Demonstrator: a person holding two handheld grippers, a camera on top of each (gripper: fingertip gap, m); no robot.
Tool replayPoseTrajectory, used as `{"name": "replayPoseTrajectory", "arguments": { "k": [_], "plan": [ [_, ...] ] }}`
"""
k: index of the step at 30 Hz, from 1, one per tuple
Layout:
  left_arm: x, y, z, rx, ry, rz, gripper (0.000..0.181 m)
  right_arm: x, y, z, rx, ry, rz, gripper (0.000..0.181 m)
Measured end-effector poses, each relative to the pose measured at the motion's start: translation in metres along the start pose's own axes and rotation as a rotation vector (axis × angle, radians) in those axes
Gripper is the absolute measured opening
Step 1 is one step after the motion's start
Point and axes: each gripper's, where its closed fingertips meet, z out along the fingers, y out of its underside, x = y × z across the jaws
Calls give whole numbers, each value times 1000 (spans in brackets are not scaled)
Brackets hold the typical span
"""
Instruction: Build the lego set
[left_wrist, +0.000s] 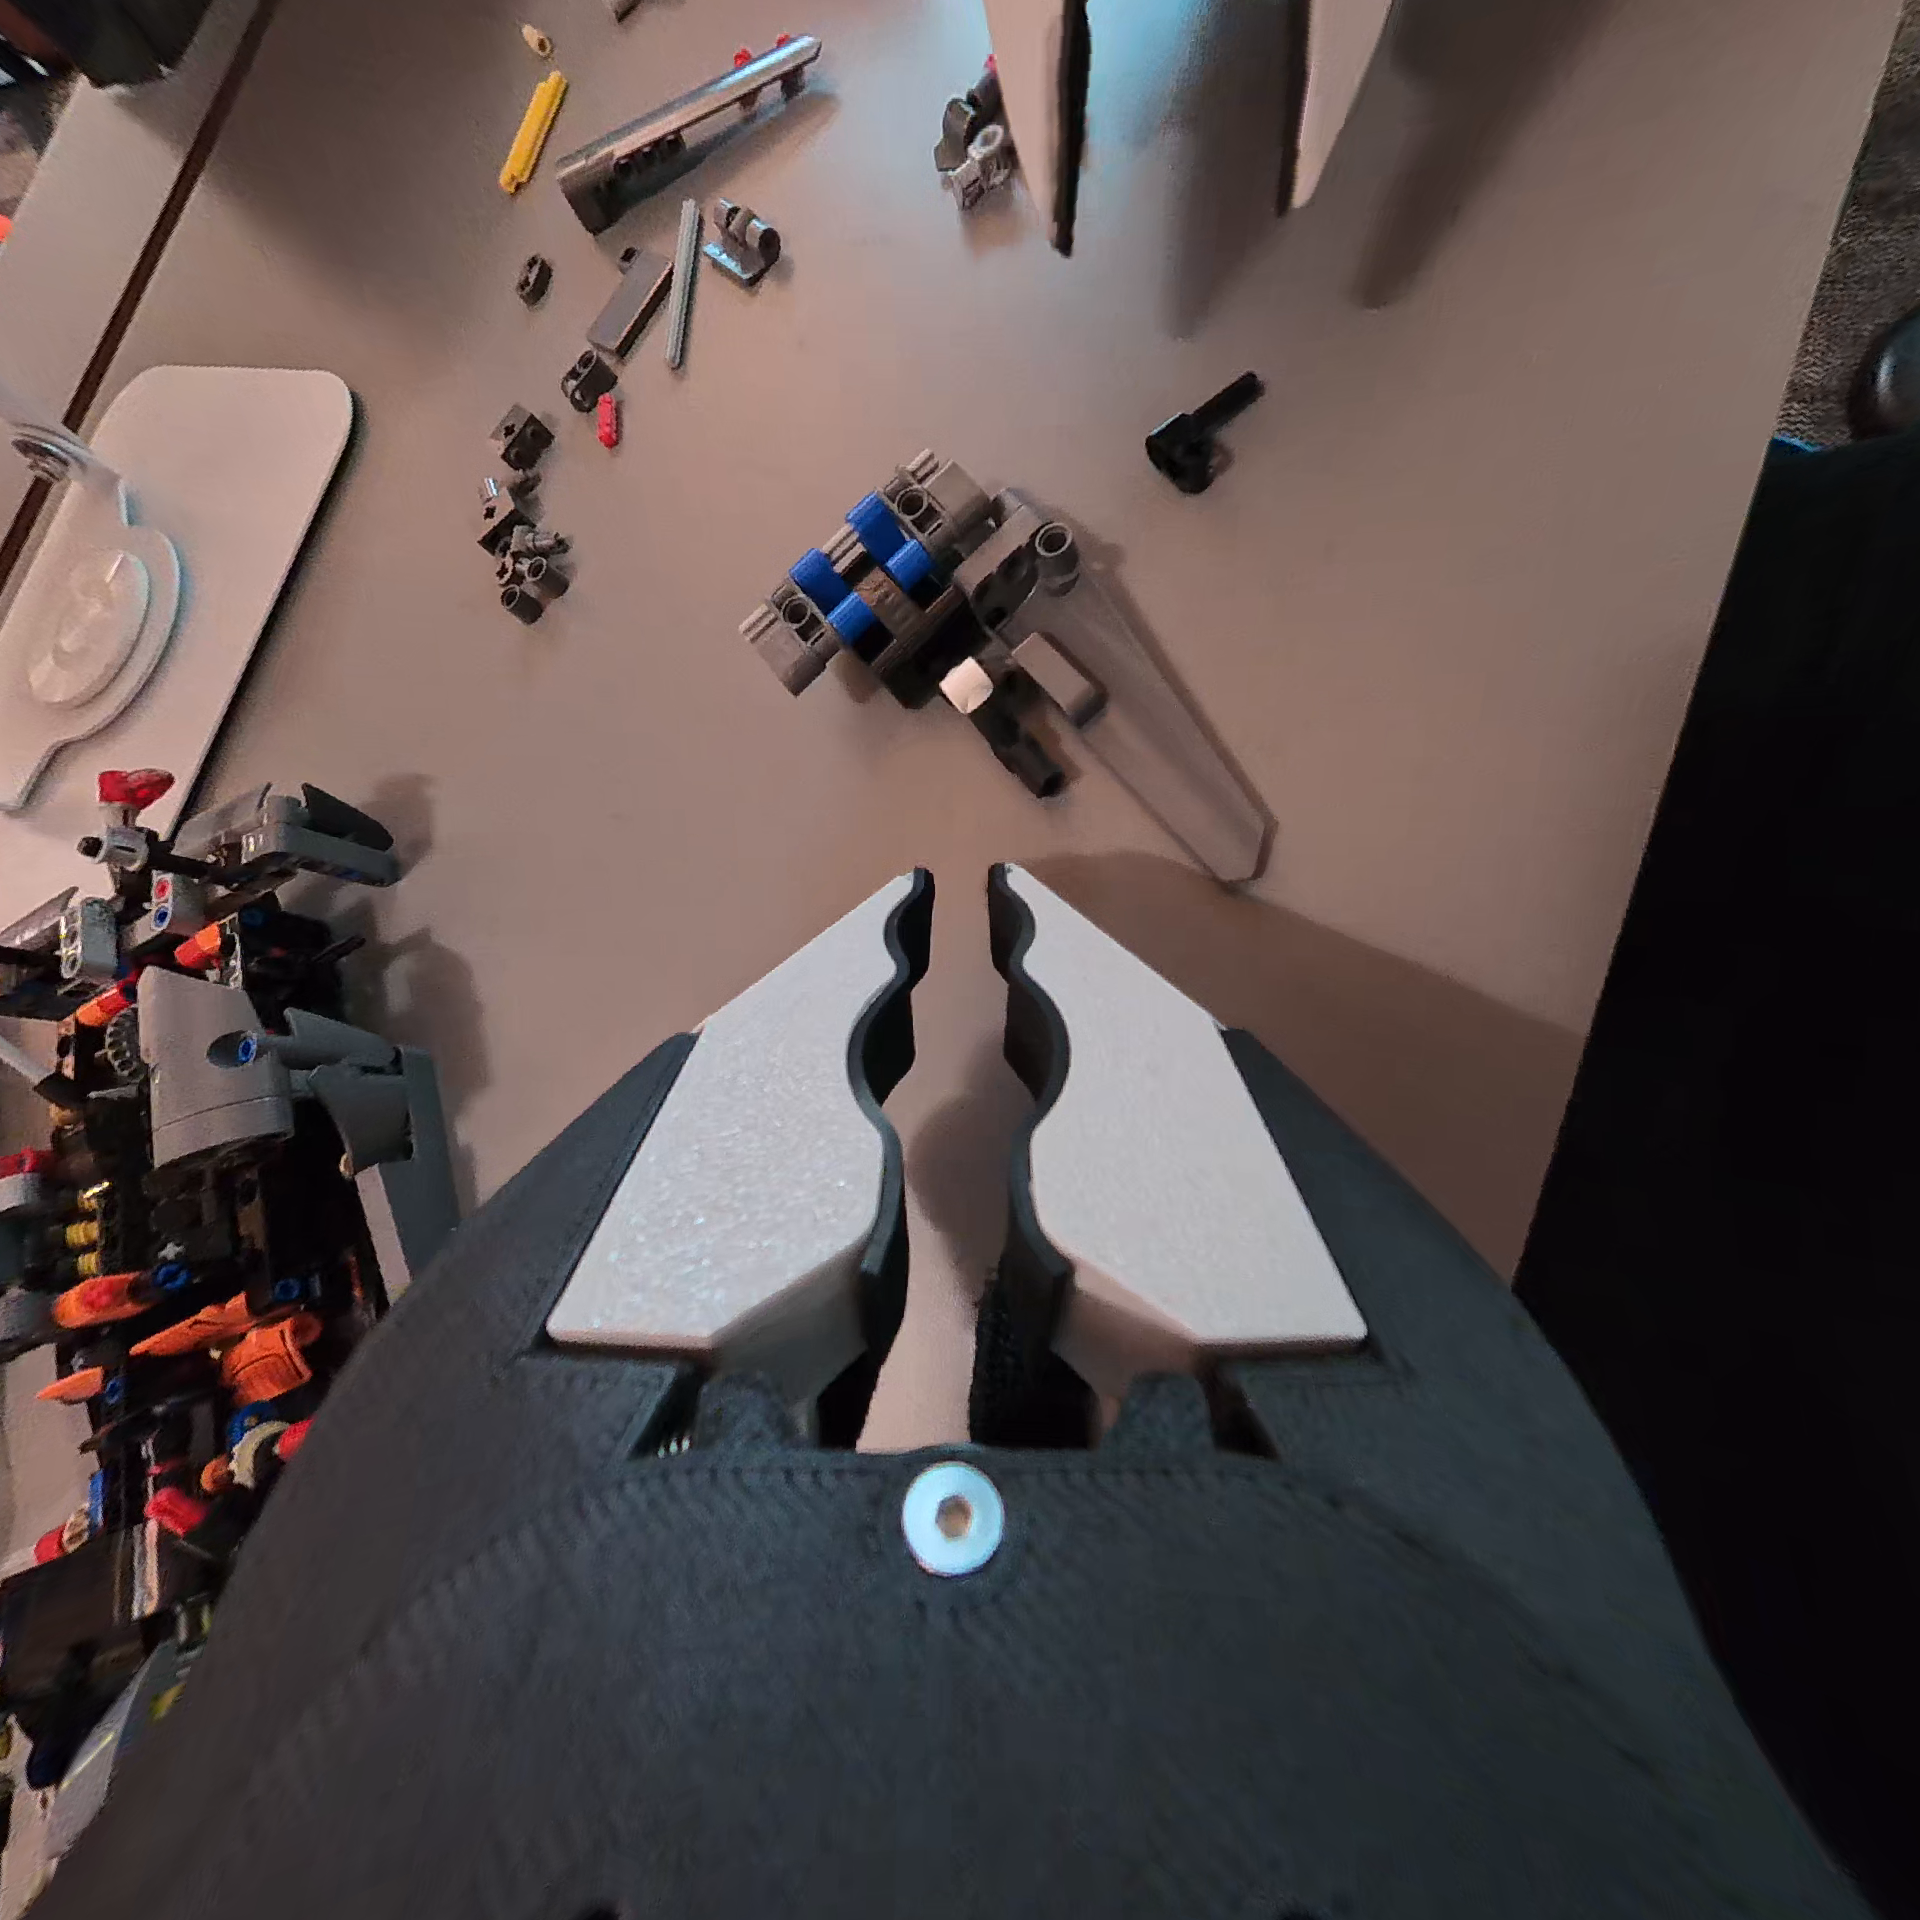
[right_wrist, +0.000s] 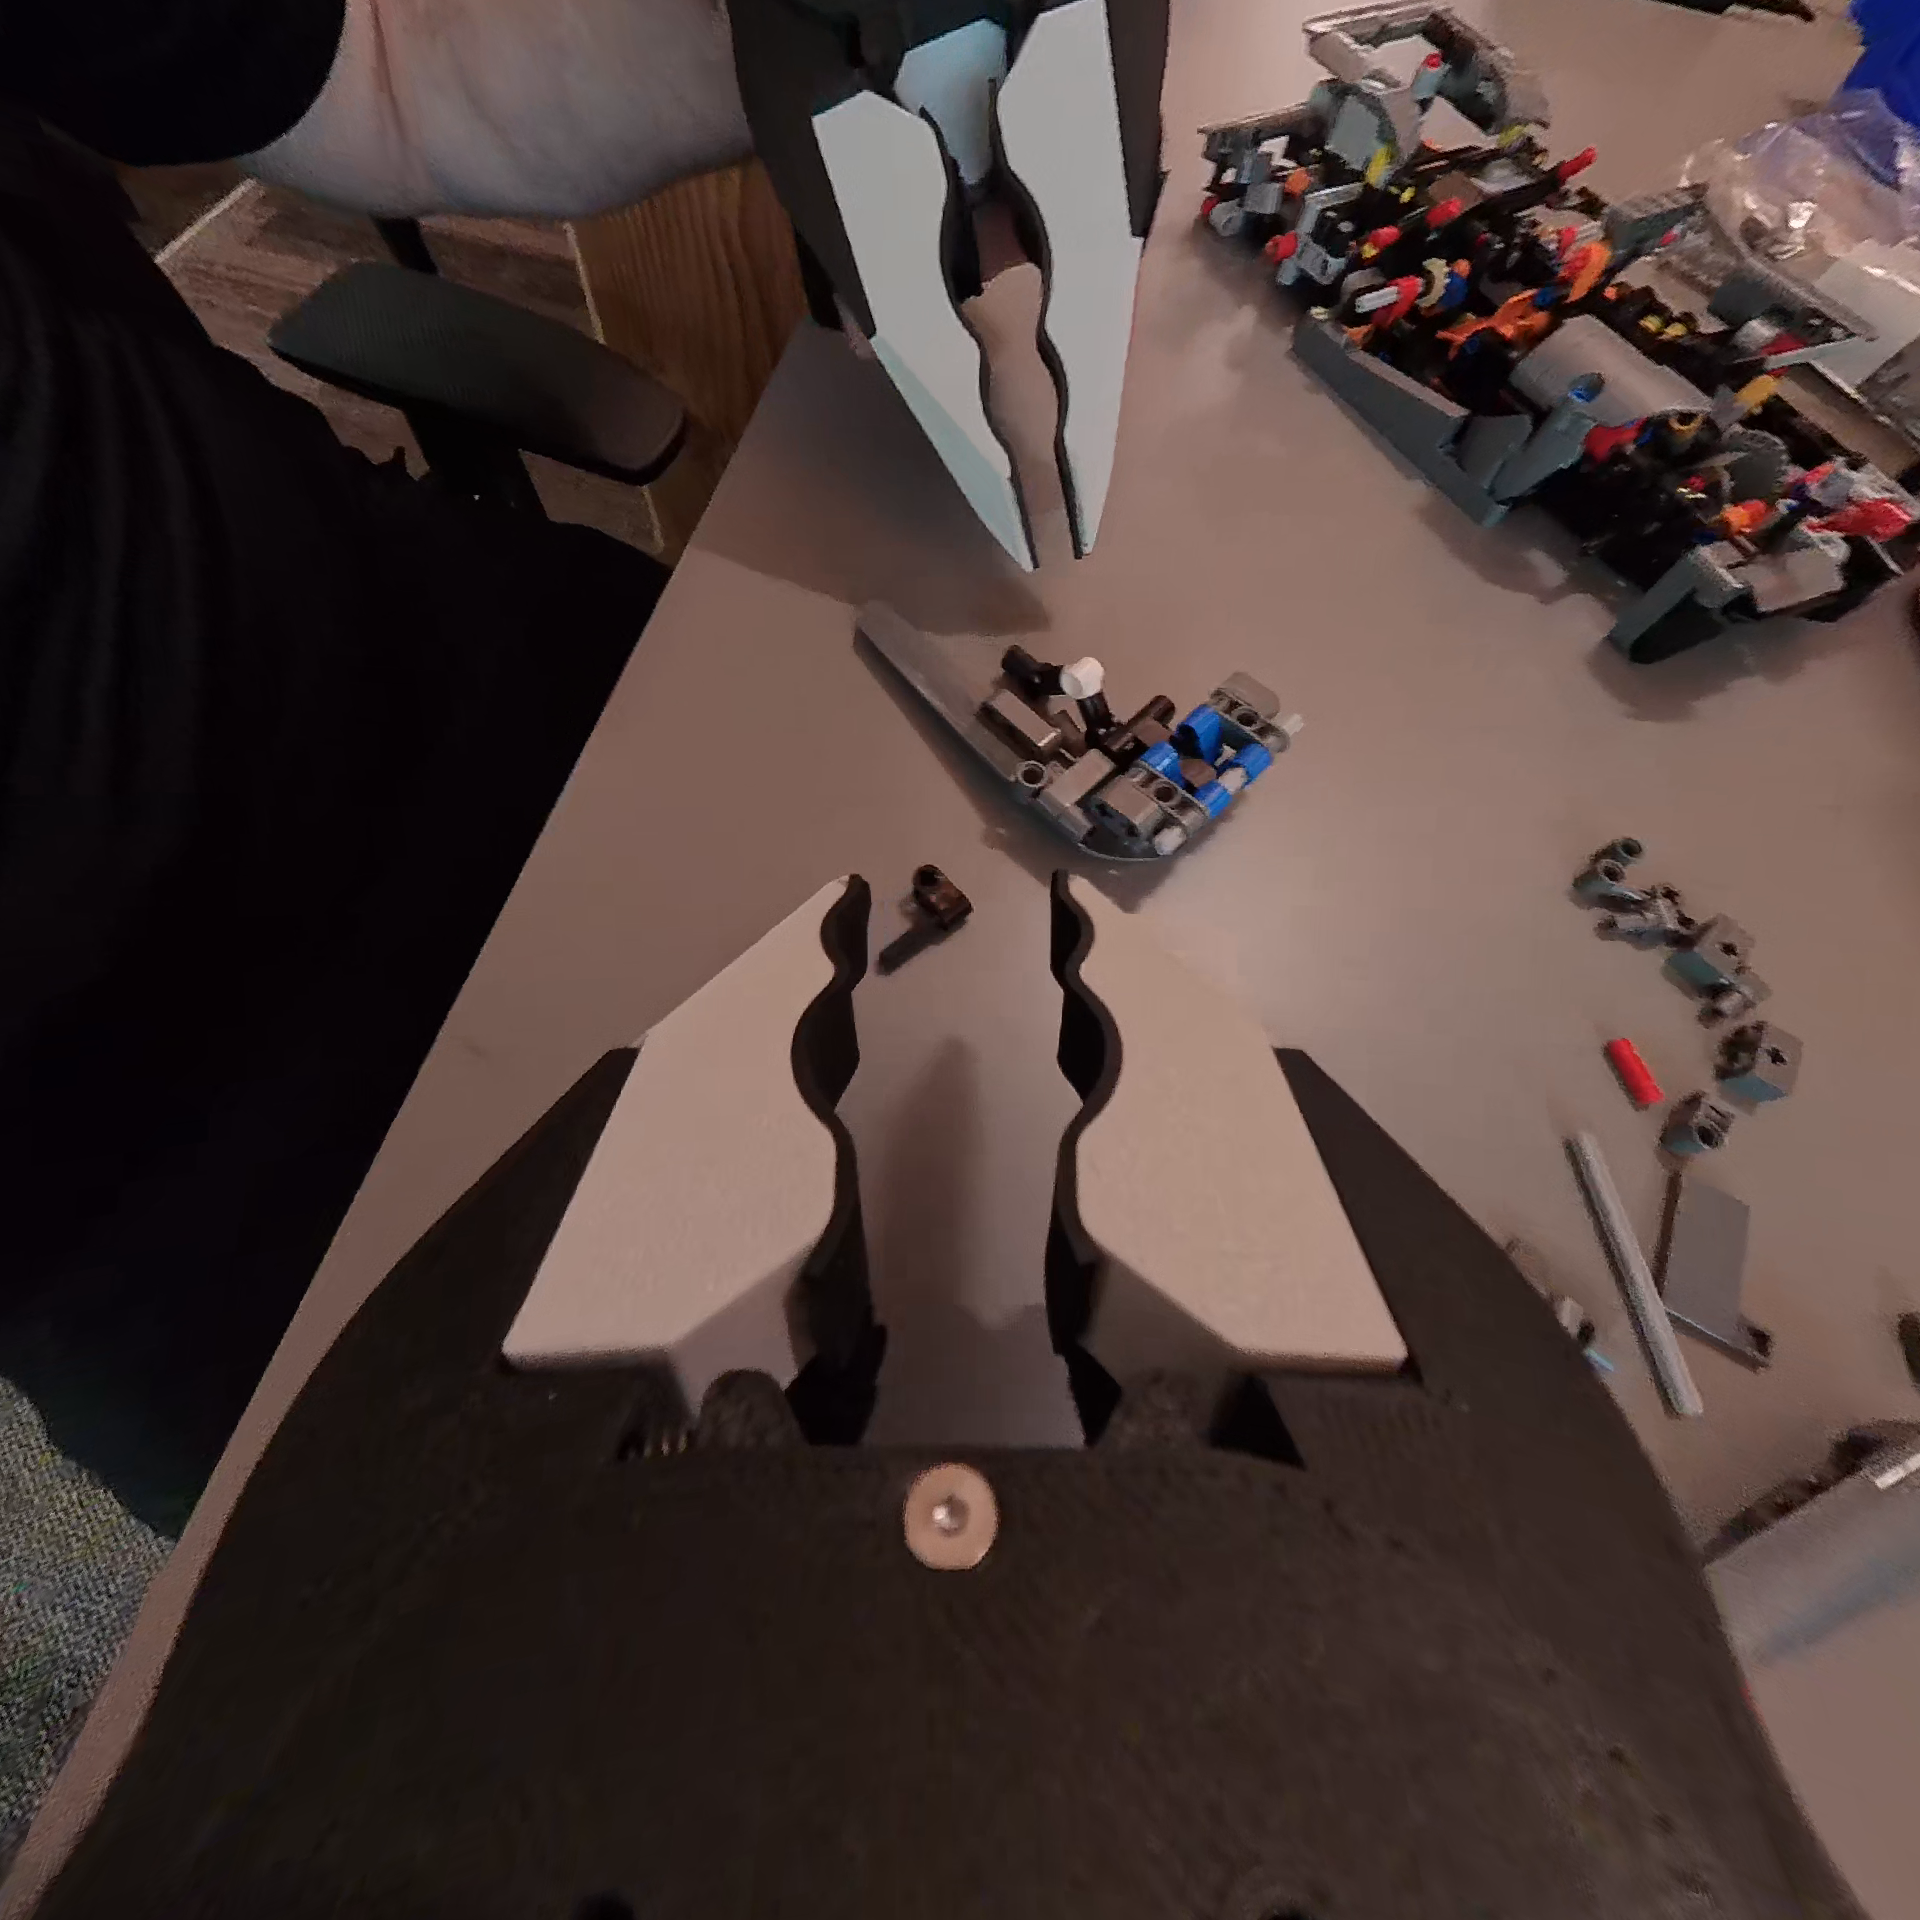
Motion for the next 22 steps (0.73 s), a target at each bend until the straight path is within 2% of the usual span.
{"name": "replayPoseTrajectory", "arguments": {
  "k": [1,16,22],
  "plan": [
    [1,1,0,0,-2,0,8,-2,1,3,-11,-5,-7,33],
    [2,-7,7,32,12,10,8,-11,18,30,-148,-22,-64,29],
    [3,-10,10,41,19,17,8,-10,19,32,-149,-24,-51,22]
  ]
}}
